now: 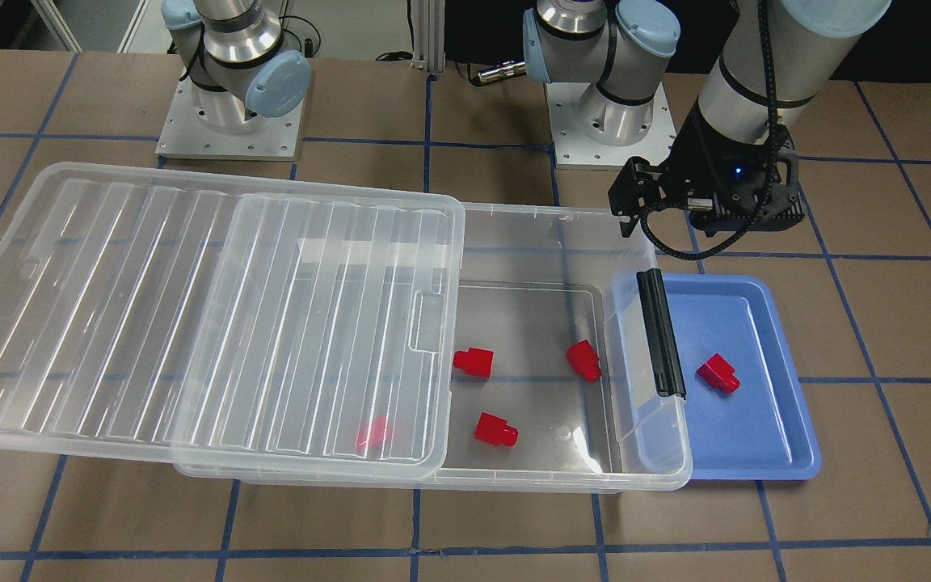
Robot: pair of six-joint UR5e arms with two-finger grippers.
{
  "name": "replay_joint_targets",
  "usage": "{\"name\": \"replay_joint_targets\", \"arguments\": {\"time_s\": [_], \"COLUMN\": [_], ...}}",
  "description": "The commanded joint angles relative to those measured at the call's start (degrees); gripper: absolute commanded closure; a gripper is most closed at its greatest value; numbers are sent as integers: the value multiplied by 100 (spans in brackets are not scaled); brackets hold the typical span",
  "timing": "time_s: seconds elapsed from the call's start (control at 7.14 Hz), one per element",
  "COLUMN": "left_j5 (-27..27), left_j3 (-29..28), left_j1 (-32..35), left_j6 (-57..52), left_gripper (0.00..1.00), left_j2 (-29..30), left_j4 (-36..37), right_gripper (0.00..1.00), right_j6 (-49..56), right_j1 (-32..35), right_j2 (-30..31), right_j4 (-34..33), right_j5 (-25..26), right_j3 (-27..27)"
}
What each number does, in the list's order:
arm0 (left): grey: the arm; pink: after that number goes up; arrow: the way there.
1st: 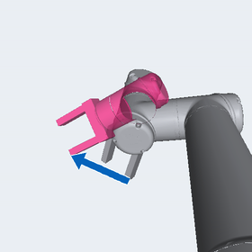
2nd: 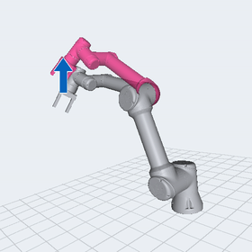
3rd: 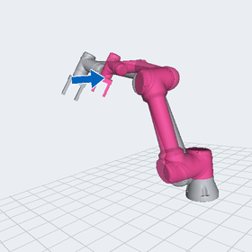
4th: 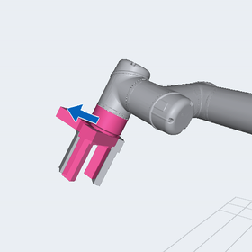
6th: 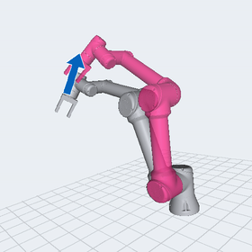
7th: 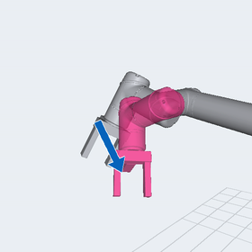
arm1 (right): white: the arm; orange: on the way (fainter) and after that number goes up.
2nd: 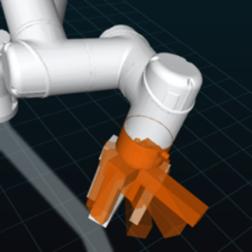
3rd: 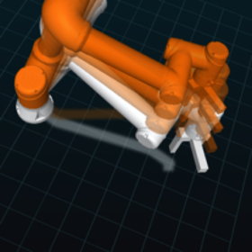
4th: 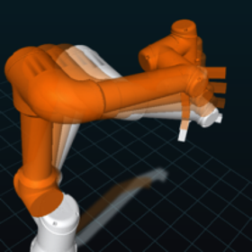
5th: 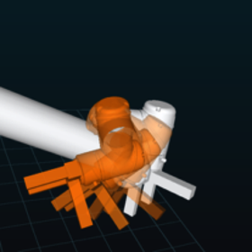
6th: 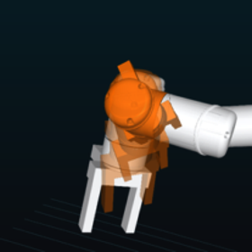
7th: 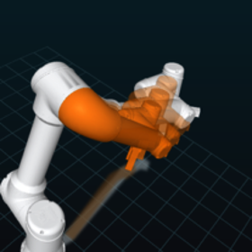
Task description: Place red block in blue tray from box
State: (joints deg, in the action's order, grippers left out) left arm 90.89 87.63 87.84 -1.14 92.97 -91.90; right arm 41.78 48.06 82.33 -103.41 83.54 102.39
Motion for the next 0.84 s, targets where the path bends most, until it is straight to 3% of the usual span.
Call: {"name": "replay_joint_targets", "arguments": {"time_s": [0.0,0.7], "left_j5": [-70,-36], "left_j3": [-18,-9], "left_j1": [-83,-109], "left_j6": [-36,-71], "left_gripper": [0,0], "left_j2": [-33,-51], "left_j4": [-4,31], "right_gripper": [0,0], "right_j6": [-125,-399], "right_j1": [45,230], "right_j2": [11,28], "right_j4": [40,49], "right_j5": [-13,-13], "right_j3": [0,-9]}}
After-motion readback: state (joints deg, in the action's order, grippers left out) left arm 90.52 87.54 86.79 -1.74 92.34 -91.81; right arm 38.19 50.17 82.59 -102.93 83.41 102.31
